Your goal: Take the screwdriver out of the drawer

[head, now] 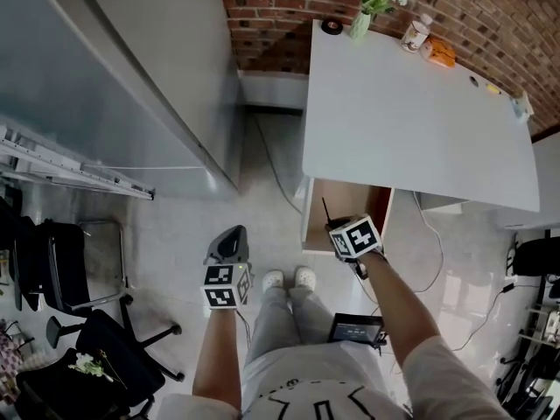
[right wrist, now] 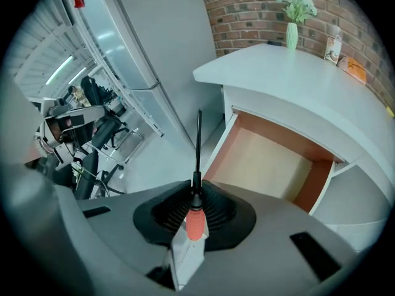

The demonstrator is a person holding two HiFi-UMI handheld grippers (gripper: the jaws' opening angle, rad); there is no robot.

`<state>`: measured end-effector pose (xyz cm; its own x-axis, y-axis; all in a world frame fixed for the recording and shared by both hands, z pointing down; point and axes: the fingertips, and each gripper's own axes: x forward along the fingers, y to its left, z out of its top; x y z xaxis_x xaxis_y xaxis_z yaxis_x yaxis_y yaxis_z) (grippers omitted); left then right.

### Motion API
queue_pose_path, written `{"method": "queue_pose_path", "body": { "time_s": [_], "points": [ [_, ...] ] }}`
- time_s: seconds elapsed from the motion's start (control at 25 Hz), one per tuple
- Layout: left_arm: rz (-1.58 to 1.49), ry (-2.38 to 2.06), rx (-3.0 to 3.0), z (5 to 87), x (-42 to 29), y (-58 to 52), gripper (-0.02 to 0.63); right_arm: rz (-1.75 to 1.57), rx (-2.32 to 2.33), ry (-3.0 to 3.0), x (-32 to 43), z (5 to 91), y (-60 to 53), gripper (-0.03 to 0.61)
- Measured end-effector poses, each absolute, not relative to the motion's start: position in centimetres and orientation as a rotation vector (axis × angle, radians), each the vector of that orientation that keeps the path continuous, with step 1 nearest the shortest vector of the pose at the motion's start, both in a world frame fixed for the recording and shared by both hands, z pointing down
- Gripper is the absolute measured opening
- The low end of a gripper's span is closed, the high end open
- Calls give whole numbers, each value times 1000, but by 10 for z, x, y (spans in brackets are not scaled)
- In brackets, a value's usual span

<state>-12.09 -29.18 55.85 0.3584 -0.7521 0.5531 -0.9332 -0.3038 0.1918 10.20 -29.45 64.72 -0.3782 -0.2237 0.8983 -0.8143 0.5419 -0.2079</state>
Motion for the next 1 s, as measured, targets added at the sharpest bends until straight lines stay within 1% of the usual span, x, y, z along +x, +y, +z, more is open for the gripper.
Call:
{"method": "queue_pose_path", "body": {
  "time_s": [0.28, 0.48, 1.0],
  "points": [
    [469, -1479, 2163, 528, -117, -293, 9, 806, 837, -1938, 104, 605, -297, 57],
    [440, -1484, 2216, 500, -109, -295, 9, 719, 821, -2002, 105, 561, -298, 57],
    [346, -1569, 2379, 411, -110, -313, 9, 489, 1100, -2237, 121, 426, -313, 57]
  ]
}}
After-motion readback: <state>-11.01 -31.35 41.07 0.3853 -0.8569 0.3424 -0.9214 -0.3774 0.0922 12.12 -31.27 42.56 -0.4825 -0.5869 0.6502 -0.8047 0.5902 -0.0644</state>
